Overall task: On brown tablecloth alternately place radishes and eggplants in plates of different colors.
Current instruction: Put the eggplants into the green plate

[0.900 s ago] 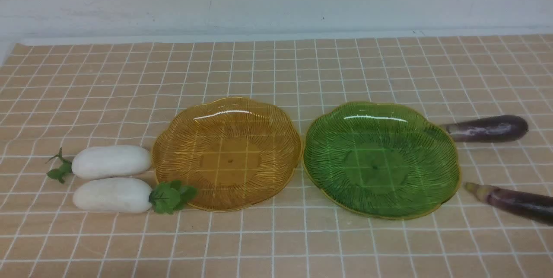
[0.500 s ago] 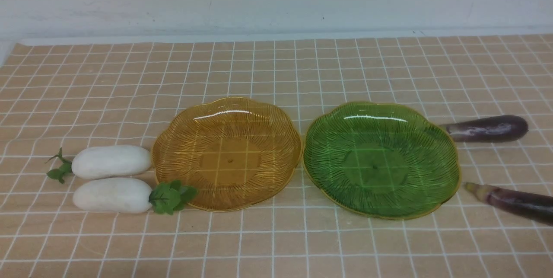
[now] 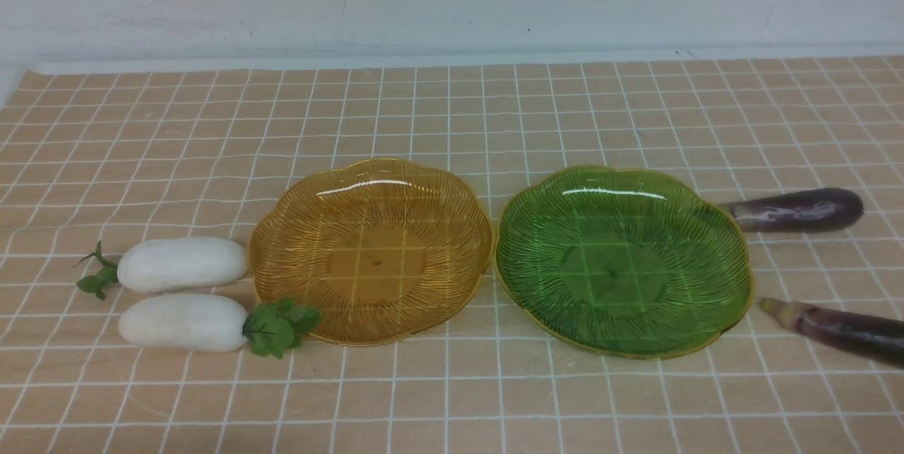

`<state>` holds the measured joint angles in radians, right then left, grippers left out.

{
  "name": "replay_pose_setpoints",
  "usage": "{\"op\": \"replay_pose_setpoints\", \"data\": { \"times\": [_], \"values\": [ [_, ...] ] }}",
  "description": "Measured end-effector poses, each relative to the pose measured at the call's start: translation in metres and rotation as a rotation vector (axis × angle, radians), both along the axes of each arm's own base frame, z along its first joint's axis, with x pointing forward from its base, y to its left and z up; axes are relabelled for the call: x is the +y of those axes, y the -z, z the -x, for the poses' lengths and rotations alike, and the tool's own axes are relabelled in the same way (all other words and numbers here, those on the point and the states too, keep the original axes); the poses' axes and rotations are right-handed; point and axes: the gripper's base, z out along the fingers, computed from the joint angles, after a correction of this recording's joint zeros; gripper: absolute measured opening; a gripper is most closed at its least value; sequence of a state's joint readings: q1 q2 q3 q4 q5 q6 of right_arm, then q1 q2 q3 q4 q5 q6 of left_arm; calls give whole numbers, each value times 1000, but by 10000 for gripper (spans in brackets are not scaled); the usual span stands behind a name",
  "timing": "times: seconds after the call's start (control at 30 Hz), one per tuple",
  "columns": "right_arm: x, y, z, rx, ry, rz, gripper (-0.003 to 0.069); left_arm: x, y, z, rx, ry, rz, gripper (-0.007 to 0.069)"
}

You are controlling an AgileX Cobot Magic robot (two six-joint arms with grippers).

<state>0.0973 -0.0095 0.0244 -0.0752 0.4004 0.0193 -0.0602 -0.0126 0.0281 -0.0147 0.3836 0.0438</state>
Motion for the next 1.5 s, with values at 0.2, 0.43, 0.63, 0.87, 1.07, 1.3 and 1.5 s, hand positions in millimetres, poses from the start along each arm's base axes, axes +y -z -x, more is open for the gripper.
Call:
{"op": "replay_pose_setpoints", "data": {
  "times": [0.2, 0.43, 0.63, 0.87, 1.07, 1.3, 1.5],
  "values": [
    [0, 0, 0, 0, 0, 0, -17, 0, 0, 0, 0, 0, 0, -3],
    [1, -1, 0, -13, 0, -45, -17, -3, 0, 0, 8, -13, 151, -3],
    [9, -4, 0, 17, 20, -548, -17, -20, -7, 2, 101, -64, 968, -3],
    [9, -14, -1, -58, 24, -804, -17, -21, -16, 0, 58, -66, 1189, -3],
    [5, -51, 3, -243, -5, -810, -17, -22, -59, 6, -48, 43, 1039, -3],
    [15, -146, 2, -17, -101, -333, -14, -32, -105, -11, 237, 104, 699, -3],
    [15, -130, -33, 611, -33, -140, -14, -36, -95, -38, 659, 85, 510, -3]
  ]
}}
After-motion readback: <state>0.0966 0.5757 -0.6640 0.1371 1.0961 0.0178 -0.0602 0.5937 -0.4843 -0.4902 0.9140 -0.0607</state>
